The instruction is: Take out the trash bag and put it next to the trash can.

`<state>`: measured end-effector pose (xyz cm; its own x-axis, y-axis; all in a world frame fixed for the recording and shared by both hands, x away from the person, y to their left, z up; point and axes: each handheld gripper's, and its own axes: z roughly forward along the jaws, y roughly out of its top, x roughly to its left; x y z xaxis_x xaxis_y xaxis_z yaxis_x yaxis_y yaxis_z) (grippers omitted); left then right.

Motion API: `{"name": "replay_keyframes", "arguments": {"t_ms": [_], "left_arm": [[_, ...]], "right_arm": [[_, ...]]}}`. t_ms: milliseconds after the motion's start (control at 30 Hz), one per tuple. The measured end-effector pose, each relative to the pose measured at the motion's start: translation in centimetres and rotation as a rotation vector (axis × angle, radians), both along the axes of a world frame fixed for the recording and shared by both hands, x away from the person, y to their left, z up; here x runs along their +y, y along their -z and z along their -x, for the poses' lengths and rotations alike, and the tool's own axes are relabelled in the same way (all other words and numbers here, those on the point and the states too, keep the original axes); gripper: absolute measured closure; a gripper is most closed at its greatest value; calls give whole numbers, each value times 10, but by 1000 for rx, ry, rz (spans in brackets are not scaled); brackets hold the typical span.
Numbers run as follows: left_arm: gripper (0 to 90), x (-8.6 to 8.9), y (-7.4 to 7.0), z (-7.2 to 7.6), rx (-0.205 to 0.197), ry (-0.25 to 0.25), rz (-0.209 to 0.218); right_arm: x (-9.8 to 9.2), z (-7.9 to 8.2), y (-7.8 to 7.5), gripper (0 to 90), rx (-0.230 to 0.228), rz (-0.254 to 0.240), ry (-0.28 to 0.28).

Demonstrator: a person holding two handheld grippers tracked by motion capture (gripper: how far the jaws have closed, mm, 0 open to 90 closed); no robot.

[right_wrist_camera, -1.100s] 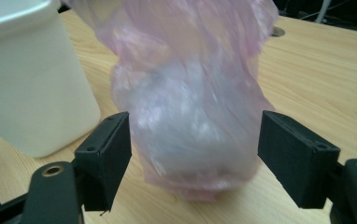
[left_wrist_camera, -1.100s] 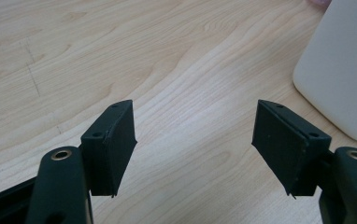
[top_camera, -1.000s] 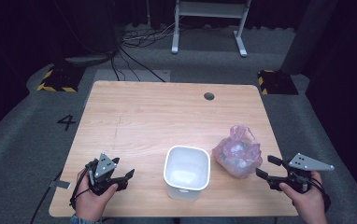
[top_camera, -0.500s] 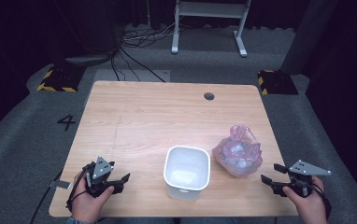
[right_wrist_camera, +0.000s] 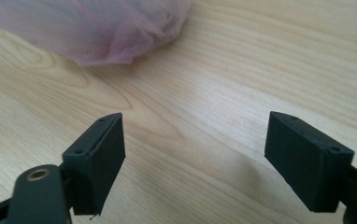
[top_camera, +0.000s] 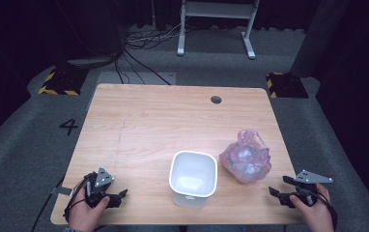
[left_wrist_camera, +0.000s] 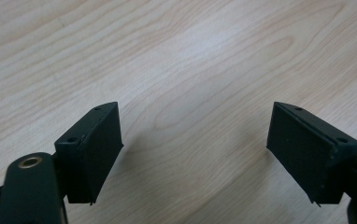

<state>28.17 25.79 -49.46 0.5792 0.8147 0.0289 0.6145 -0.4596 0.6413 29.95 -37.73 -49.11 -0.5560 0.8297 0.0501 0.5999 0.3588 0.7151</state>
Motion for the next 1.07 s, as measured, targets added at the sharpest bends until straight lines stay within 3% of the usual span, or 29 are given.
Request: {"name": "replay_keyframes", "arguments": {"t_ms": [133, 233, 433, 600, 1067], "left_arm": [[172, 7, 2, -1, 3, -4, 18], [166, 13, 4, -2, 1, -19, 40], [147, 25, 12, -4, -57, -19, 93], [149, 31, 11, -8, -54, -87, 95], [147, 34, 11, -11, -56, -84, 90]], "right_arm": [[-5, -2, 8, 172, 18, 20, 2], [-8, -4, 10, 169, -1, 20, 11], [-10, -8, 13, 134, -38, 37, 8], [-12, -13, 14, 125, -37, 36, -2], [-13, -17, 14, 126, -39, 37, 0]]}}
